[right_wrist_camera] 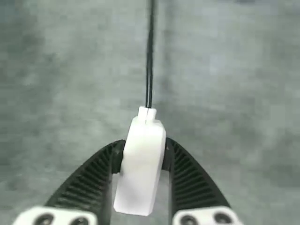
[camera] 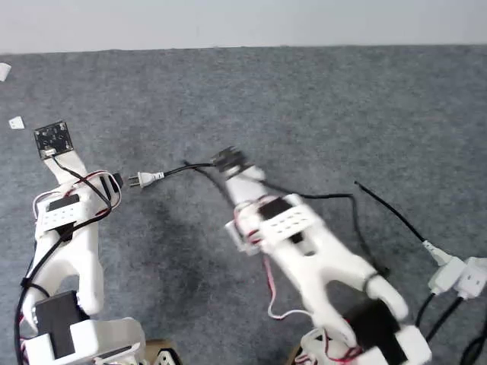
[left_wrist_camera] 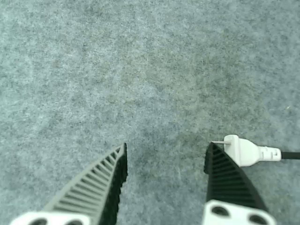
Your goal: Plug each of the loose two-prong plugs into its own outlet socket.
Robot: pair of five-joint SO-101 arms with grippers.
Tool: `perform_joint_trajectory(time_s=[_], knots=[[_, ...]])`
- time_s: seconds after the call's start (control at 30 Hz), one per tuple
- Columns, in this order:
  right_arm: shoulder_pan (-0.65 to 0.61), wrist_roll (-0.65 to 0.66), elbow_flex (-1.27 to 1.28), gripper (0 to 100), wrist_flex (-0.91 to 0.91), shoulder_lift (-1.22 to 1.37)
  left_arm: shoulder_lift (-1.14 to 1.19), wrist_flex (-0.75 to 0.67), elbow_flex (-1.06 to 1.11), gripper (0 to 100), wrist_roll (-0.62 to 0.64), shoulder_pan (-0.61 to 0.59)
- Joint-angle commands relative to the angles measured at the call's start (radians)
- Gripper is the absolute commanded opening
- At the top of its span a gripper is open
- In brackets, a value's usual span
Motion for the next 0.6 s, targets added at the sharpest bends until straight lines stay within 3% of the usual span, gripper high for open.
perform_joint_trajectory(time_s=[0.0,0.27,0.47,0.57], knots=[[0.139,0.015,-0.054,0.8,0.038,-0.125,-0.044,-0.023,-0.008,26,-0.006,-0.003],[0.182,0.135,0.012,1.2,0.007,-0.113,-0.044,-0.023,-0.007,26,-0.006,-0.005],[0.180,0.163,-0.026,18.8,0.016,-0.012,-0.044,-0.023,-0.007,26,-0.006,-0.005],[0.186,0.163,-0.048,20.3,0.028,-0.005,-0.044,-0.023,-0.007,26,-0.006,-0.005]])
